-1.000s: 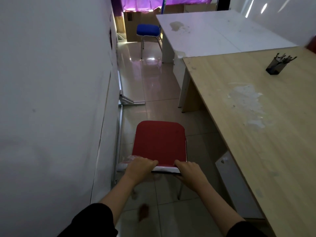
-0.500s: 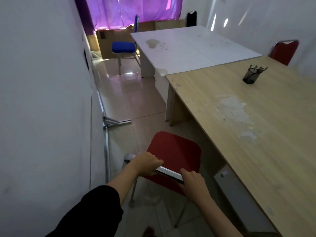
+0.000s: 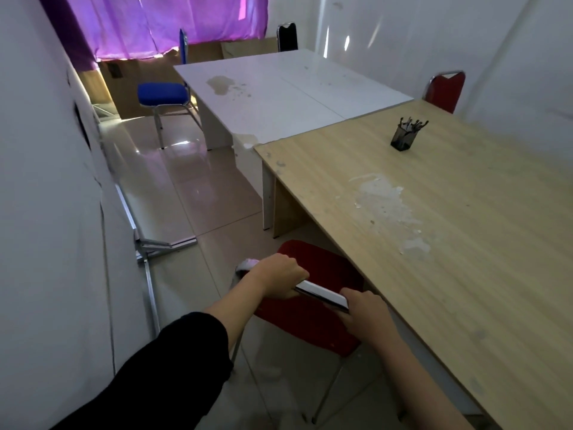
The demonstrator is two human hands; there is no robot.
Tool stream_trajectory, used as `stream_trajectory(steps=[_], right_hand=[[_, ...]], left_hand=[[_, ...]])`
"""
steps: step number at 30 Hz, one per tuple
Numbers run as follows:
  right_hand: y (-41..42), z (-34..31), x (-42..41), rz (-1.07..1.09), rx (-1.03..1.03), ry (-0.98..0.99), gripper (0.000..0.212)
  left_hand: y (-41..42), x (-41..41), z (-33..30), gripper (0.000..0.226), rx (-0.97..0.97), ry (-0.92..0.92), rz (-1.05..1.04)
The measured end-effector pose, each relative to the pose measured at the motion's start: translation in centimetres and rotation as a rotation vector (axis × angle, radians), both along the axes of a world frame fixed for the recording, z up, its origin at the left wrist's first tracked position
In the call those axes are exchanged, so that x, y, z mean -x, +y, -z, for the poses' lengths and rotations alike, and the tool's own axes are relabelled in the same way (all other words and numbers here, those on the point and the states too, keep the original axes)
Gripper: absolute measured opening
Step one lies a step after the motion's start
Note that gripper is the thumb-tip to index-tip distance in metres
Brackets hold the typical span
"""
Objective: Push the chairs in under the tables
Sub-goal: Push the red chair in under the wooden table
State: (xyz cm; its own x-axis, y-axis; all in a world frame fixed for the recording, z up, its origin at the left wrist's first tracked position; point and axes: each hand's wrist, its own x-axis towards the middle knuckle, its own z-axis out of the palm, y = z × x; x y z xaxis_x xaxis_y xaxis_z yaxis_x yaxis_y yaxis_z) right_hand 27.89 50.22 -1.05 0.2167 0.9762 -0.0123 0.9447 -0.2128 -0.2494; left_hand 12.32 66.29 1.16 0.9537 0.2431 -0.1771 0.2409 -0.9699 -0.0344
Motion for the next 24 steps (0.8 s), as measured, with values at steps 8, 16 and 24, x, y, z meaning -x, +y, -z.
stream_trajectory(steps=[8,16,24], right_hand=[[5.0,-1.0,-2.4,0.067,-0.247,0.039,0.018],[9.7,-2.6,-7.4,0.153,-0.286,0.024,0.027],[13.1,-3.5,-6.6,0.349,-0.305,-0.027,0.019]], left_hand=[[6.6,-3.7,-1.4,0.027,-0.019,-0.053,0.031],[11.7,-8.6,-2.2,0.032,-0.094,-0.303,0.113],[16.8,-10.9,-2.3,0.037,-0.128,-0.407,0.315]])
